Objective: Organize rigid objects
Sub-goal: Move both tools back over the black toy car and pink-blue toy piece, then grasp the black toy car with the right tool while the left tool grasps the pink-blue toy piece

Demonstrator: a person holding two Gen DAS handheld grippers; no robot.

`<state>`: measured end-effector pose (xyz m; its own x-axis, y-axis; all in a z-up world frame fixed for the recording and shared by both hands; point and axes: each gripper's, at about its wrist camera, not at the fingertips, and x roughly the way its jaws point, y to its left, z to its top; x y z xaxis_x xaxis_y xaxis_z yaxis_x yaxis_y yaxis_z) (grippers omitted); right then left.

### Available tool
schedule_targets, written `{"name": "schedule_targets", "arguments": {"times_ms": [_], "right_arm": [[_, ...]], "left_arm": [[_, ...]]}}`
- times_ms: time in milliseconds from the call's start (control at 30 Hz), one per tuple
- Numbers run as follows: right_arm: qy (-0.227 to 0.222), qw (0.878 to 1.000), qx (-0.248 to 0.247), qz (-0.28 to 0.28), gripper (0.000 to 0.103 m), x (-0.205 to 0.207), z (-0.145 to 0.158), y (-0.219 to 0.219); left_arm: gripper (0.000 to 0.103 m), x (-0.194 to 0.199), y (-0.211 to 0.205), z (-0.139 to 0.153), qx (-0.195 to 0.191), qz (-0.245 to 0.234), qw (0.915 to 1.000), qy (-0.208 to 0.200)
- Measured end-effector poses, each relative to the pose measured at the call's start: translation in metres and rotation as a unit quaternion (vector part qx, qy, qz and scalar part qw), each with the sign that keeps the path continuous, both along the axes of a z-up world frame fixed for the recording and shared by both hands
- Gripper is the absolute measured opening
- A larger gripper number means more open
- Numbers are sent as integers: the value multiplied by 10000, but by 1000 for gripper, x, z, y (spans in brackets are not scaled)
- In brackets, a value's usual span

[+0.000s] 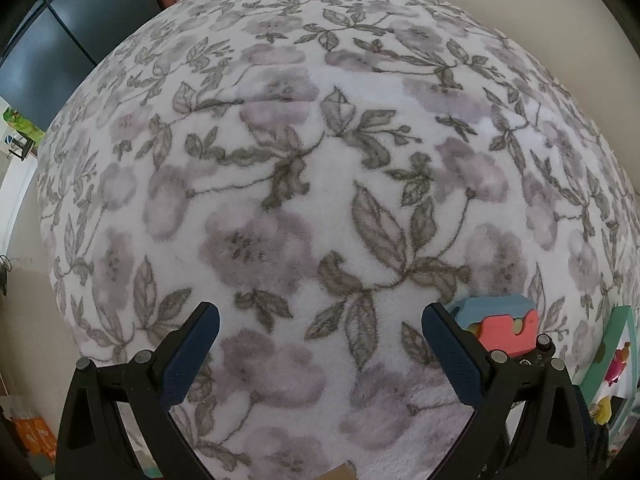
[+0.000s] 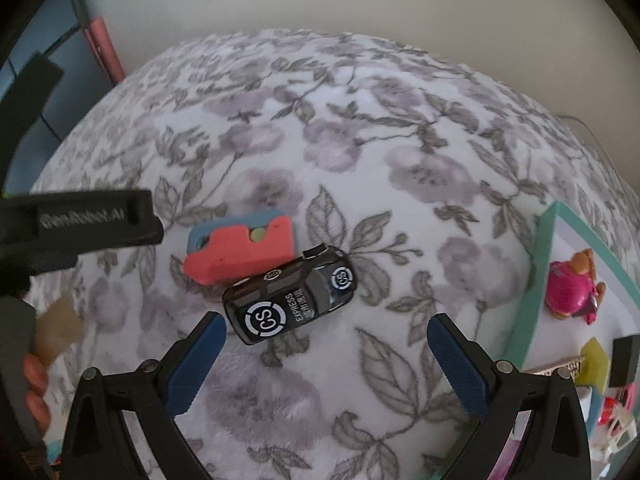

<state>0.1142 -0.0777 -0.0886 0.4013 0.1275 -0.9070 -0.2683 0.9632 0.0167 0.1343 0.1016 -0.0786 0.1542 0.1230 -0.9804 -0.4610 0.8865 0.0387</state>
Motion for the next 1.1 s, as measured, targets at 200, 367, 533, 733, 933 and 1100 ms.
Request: {"name": "schedule_targets", "arguments": {"times_ms": [200, 367, 533, 733, 933, 1100], "right_arm": [[-76, 10000, -52, -13, 102, 8, -5, -2], [-65, 9996, -22, -256, 102, 18, -10, -14], [-105, 9992, 23, -397, 102, 26, -11, -25], [-149, 9991, 101, -393, 102, 32, -13, -26], [-251, 9993, 64, -270, 100, 36, -14, -24], [-299, 9993, 46, -203, 89, 37, -13, -22]], "left_arm": [[101, 2, 5, -3, -63, -61, 10000, -30], [101, 9, -3, -6, -127, -209, 9997, -53], [101, 16, -9, -6, -259, -306, 9991, -105], [101, 24, -27, -5, -325, -489, 9982, -149], [101, 32, -42, -4, -637, -432, 9967, -252], [101, 35, -45, -1, -609, -449, 9967, -280]]}}
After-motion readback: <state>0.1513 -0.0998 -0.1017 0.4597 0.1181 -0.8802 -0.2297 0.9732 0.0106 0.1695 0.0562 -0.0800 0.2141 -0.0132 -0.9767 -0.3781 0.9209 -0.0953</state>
